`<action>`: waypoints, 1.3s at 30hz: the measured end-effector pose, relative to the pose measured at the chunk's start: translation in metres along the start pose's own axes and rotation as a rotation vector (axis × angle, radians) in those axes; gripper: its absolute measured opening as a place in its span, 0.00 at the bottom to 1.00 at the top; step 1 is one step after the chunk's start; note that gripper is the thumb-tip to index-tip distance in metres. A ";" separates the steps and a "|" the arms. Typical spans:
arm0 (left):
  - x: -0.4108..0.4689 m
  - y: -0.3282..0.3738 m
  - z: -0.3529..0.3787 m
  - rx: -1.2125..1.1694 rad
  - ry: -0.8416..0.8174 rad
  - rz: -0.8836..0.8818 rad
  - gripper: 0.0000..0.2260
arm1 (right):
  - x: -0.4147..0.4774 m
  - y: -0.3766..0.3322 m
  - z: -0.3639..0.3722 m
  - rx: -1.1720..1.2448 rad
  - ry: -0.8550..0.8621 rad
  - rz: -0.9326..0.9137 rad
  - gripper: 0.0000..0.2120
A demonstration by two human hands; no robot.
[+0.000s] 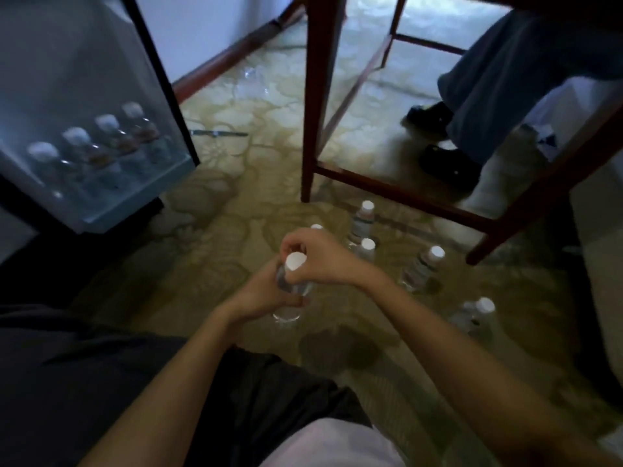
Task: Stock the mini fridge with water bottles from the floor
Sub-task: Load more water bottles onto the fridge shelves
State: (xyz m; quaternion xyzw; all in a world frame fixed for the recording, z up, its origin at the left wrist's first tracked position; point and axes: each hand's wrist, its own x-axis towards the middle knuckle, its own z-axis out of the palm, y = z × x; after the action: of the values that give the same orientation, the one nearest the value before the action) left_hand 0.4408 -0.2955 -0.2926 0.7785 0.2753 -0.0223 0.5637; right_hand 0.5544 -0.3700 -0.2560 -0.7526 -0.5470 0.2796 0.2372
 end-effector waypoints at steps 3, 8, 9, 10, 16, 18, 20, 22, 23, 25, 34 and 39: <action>-0.006 0.008 -0.043 -0.031 0.141 0.086 0.28 | 0.038 -0.045 -0.018 -0.058 -0.013 -0.185 0.10; -0.026 -0.005 -0.111 -0.094 0.408 0.095 0.33 | 0.094 -0.119 -0.028 -0.119 0.001 -0.342 0.10; -0.032 -0.007 -0.123 -0.105 0.483 0.076 0.33 | 0.104 -0.135 -0.028 -0.108 0.013 -0.365 0.10; -0.037 -0.008 -0.133 -0.100 0.554 0.069 0.32 | 0.113 -0.150 -0.028 -0.090 0.025 -0.388 0.10; -0.079 -0.002 -0.212 -0.073 0.791 0.094 0.22 | 0.164 -0.237 -0.012 -0.034 0.076 -0.507 0.09; -0.091 -0.003 -0.235 -0.124 0.785 0.093 0.22 | 0.177 -0.252 -0.008 0.047 0.002 -0.504 0.09; -0.109 -0.010 -0.260 -0.195 0.845 0.095 0.19 | 0.192 -0.268 0.000 0.279 -0.131 -0.493 0.09; -0.127 -0.016 -0.282 -0.304 0.906 0.096 0.17 | 0.208 -0.275 0.018 0.448 -0.157 -0.428 0.12; -0.136 -0.021 -0.294 -0.357 0.929 0.098 0.17 | 0.220 -0.275 0.031 0.466 -0.148 -0.377 0.16; -0.155 -0.029 -0.315 -0.430 0.923 0.097 0.17 | 0.240 -0.274 0.064 0.479 -0.253 -0.263 0.23; -0.215 -0.069 -0.389 -0.598 0.908 0.118 0.17 | 0.280 -0.328 0.136 0.753 -0.959 -0.268 0.24; -0.237 -0.109 -0.422 -0.744 0.986 0.132 0.18 | 0.298 -0.378 0.171 0.531 -1.005 -0.373 0.14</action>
State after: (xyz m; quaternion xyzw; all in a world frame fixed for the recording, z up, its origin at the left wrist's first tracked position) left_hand 0.0737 0.0075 -0.1518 0.4638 0.4441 0.4722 0.6039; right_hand 0.2502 0.0332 -0.1782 -0.3342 -0.6265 0.6821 0.1748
